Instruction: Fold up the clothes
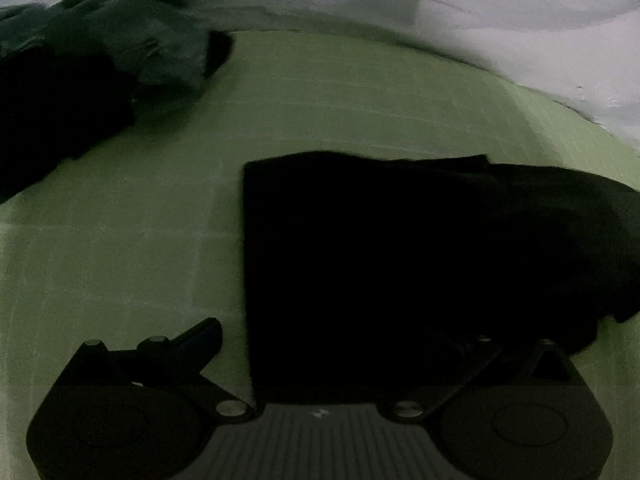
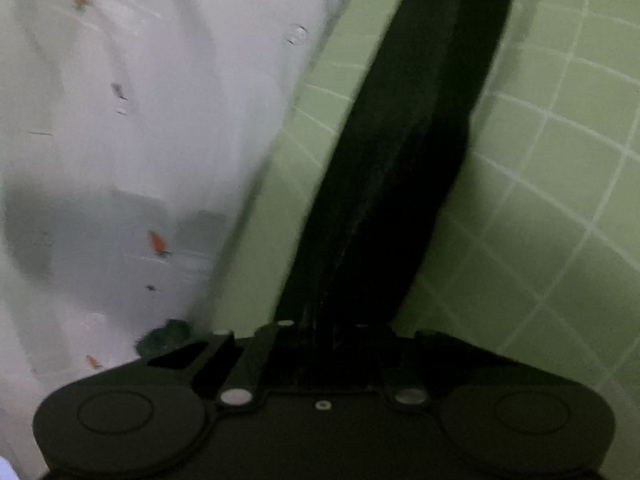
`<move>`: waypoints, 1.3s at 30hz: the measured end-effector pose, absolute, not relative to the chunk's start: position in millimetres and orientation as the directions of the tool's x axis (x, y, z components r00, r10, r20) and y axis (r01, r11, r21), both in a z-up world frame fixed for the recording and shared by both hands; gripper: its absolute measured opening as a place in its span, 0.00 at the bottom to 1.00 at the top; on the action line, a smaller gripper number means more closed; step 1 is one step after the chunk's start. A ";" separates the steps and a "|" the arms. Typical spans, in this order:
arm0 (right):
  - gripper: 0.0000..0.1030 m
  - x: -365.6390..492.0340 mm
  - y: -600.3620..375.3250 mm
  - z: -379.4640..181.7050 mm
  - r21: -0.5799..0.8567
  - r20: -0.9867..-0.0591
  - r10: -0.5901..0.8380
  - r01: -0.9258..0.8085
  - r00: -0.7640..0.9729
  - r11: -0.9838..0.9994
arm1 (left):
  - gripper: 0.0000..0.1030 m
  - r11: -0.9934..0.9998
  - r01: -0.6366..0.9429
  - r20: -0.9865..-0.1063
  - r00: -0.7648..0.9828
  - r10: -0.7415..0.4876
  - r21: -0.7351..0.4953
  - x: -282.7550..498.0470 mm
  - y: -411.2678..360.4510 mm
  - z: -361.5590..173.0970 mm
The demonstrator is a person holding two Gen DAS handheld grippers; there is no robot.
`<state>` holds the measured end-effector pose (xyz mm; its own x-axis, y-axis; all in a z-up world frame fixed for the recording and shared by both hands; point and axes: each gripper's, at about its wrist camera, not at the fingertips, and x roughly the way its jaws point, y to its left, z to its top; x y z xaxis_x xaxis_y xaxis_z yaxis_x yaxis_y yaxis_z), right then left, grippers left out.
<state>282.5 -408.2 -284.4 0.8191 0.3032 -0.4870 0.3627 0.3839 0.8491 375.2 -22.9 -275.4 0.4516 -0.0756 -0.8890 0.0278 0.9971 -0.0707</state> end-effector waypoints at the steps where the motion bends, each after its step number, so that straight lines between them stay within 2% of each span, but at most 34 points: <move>1: 0.06 280.8 -408.8 -282.8 0.832 -0.512 0.292 0.382 0.808 0.402 | 1.00 0.998 0.018 -0.889 0.454 -0.065 -0.064 372.7 -21.3 -275.7; 4: 0.08 280.5 -404.0 -281.0 0.728 -0.630 0.265 0.436 0.730 0.528 | 0.99 0.996 -0.026 -0.888 0.456 -0.062 -0.083 367.3 -14.7 -274.2; 5: 0.09 278.5 -403.3 -277.4 0.715 -0.638 0.253 0.437 0.727 0.546 | 0.98 0.995 -0.034 -0.885 0.461 -0.065 -0.091 365.8 -12.4 -272.3; 6: 0.14 276.6 -402.6 -273.9 0.701 -0.646 0.241 0.438 0.724 0.563 | 0.96 0.994 -0.042 -0.882 0.466 -0.068 -0.099 364.4 -10.2 -270.5; 7: 0.19 274.6 -401.9 -270.3 0.686 -0.654 0.228 0.439 0.721 0.580 | 0.91 0.994 -0.045 -0.877 0.476 -0.066 -0.099 364.2 -9.2 -268.6; 9: 0.39 269.1 -404.8 -262.2 0.639 -0.675 0.169 0.455 0.718 0.620 | 0.81 0.996 -0.044 -0.863 0.504 -0.044 -0.077 365.4 -6.5 -261.9; 11: 0.51 256.6 -405.8 -258.3 0.572 -0.698 0.077 0.490 0.712 0.658 | 0.69 0.998 -0.046 -0.846 0.533 -0.013 -0.044 368.1 -3.6 -255.3; 13: 0.65 250.6 -406.6 -255.0 0.499 -0.719 -0.019 0.535 0.695 0.682 | 0.68 0.999 -0.034 -0.831 0.557 0.001 -0.021 376.0 0.5 -251.0; 15: 0.86 248.3 -404.8 -252.9 0.402 -0.733 -0.122 0.571 0.669 0.716 | 0.68 0.999 -0.023 -0.820 0.572 -0.008 -0.026 388.6 4.3 -249.9; 18: 0.96 246.7 -399.0 -258.5 0.282 -0.742 -0.211 0.582 0.637 0.762 | 0.69 0.999 0.012 -0.809 0.587 -0.033 -0.032 408.0 6.7 -251.5; 22: 1.00 251.4 -389.9 -271.6 0.189 -0.759 -0.272 0.600 0.592 0.778 | 0.73 0.997 0.073 -0.829 0.558 -0.022 0.023 431.3 -0.6 -265.9; 25: 1.00 254.8 -379.5 -276.5 0.100 -0.760 -0.315 0.582 0.568 0.807 | 0.73 0.996 0.077 -0.825 0.560 -0.072 -0.035 439.1 3.8 -270.5; 27: 1.00 255.2 -371.2 -279.0 0.035 -0.754 -0.351 0.567 0.555 0.823 | 0.61 0.994 0.079 -0.817 0.566 -0.111 -0.081 440.2 7.5 -271.4; 29: 1.00 243.2 -366.5 -280.8 0.016 -0.730 -0.383 0.575 0.565 0.818 | 0.20 0.987 0.095 -0.802 0.574 -0.163 -0.132 437.7 8.2 -269.1; 30: 1.00 241.3 -364.3 -281.3 0.008 -0.719 -0.399 0.580 0.570 0.814 | 0.11 0.989 0.089 -0.797 0.586 -0.147 -0.117 435.5 6.1 -266.1; 31: 1.00 239.5 -362.6 -282.2 0.007 -0.707 -0.408 0.582 0.578 0.813 | 0.08 0.990 0.088 -0.790 0.598 -0.138 -0.106 433.8 5.4 -263.1; 37: 1.00 231.6 -357.3 -285.2 0.002 -0.658 -0.431 0.573 0.618 0.820 | 0.08 0.982 -0.022 -0.786 0.603 -0.136 -0.187 429.2 25.2 -258.4; 39: 1.00 231.9 -357.1 -285.5 0.001 -0.657 -0.431 0.573 0.618 0.820 | 0.12 0.976 -0.062 -0.794 0.592 -0.134 -0.211 427.9 33.4 -264.8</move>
<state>231.9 -357.1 -285.5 0.6181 -0.4312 -0.6573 0.5731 0.8195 0.0013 427.9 33.4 -264.8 0.5924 -0.1339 -0.7944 -0.0623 0.9755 -0.2108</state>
